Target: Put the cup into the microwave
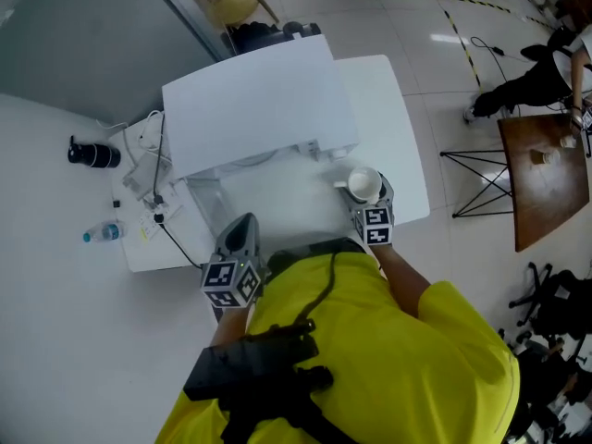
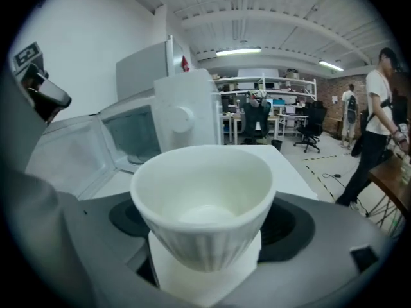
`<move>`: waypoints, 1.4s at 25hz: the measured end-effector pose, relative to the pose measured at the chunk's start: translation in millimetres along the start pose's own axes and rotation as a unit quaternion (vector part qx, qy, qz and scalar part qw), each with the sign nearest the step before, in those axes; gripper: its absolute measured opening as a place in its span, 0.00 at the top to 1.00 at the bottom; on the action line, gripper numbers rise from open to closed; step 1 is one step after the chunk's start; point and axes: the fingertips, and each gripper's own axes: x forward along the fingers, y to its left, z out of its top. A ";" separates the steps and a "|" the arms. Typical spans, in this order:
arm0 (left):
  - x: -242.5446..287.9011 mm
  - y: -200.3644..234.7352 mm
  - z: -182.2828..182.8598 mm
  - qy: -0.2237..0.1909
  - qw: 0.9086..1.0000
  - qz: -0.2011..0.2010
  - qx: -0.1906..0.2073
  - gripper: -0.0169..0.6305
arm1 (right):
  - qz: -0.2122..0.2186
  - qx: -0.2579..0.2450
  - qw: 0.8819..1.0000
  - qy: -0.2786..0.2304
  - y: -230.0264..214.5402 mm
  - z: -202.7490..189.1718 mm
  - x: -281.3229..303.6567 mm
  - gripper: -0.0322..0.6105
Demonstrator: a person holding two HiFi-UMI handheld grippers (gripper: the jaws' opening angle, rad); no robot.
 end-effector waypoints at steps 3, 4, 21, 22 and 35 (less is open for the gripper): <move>-8.1 9.9 2.8 -0.010 1.000 0.008 -0.012 0.98 | 0.039 -0.010 0.999 -0.004 33.6 20.2 -11.1 0.21; -11.9 13.6 2.6 -0.014 1.000 0.009 -0.018 0.98 | 0.052 -0.014 0.999 -0.003 45.6 25.1 -12.9 0.21; -50.6 56.7 -17.6 -0.022 0.997 0.041 -0.061 0.98 | 0.169 -0.077 0.982 -0.046 218.8 102.3 71.9 0.21; -50.9 59.2 -19.3 -0.020 0.997 0.043 -0.063 0.98 | 0.168 -0.078 0.982 -0.048 222.7 105.2 80.0 0.21; -45.8 75.7 -23.5 -0.006 0.995 0.068 -0.074 0.98 | 0.149 -0.100 0.982 -0.058 245.2 109.7 177.0 0.21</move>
